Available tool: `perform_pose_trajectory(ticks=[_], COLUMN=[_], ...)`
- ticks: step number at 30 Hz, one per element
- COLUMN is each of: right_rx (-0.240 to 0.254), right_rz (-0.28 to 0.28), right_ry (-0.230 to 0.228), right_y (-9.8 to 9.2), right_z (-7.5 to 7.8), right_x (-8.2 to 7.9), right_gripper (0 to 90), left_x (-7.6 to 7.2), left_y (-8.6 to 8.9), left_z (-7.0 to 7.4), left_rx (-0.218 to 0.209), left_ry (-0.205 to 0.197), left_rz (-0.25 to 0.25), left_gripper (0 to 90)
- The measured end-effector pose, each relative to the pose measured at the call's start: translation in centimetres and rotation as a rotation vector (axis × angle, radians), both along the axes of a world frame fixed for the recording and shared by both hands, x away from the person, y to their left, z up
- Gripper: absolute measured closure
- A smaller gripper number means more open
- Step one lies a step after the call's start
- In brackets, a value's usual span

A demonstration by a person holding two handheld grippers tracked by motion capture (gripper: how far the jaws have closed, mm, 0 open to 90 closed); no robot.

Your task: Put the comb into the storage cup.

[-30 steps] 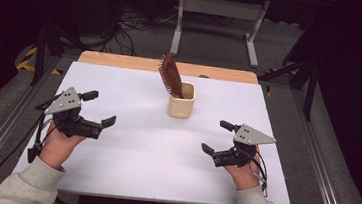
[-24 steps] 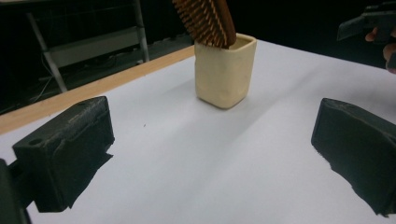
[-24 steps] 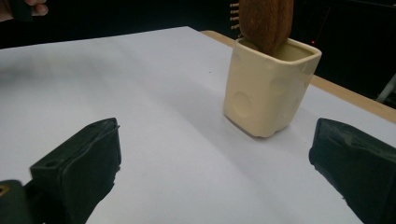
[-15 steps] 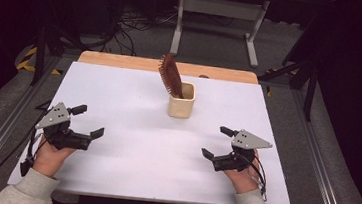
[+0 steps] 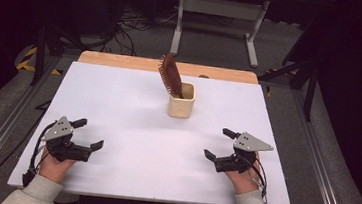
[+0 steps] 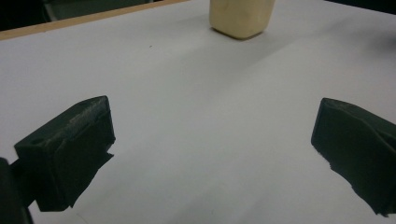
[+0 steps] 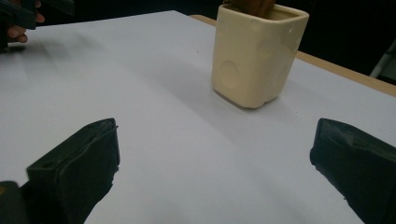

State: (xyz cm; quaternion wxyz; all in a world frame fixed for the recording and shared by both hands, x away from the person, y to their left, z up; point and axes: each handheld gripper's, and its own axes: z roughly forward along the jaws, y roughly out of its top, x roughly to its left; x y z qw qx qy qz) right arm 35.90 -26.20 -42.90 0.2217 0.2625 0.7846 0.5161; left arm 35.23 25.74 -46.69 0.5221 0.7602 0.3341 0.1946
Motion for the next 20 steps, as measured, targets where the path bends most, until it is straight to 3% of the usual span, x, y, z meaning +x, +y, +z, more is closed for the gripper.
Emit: perform_pose_trajectory(ticks=[1,2,8,13,20], right_rx=[-0.009,-0.011,0.013,0.017,0.016], right_rz=[-0.005,-0.006,-0.014,-0.012,-0.016], right_ry=[0.016,0.014,0.009,0.016,0.022], right_y=[0.06,0.07,-0.2,-0.32,-0.36], right_z=[-0.24,-0.3,-0.59,-0.79,-0.91], right_x=[0.08,0.06,0.05,0.12,0.15], right_gripper=[1.2,1.2,0.6,0.6,0.6], left_x=[0.0,-0.17,-0.15,-0.39,-0.31], left_y=[-0.02,0.16,0.21,0.2,0.58], left_z=[0.09,0.13,0.12,0.32,0.41], left_rx=[0.013,-0.026,-0.023,-0.029,-0.042], left_ry=[-0.001,-0.017,-0.002,-0.028,-0.001], left_rz=[0.009,0.008,0.028,0.045,0.071], left_gripper=[0.4,0.4,0.4,0.4,0.3])
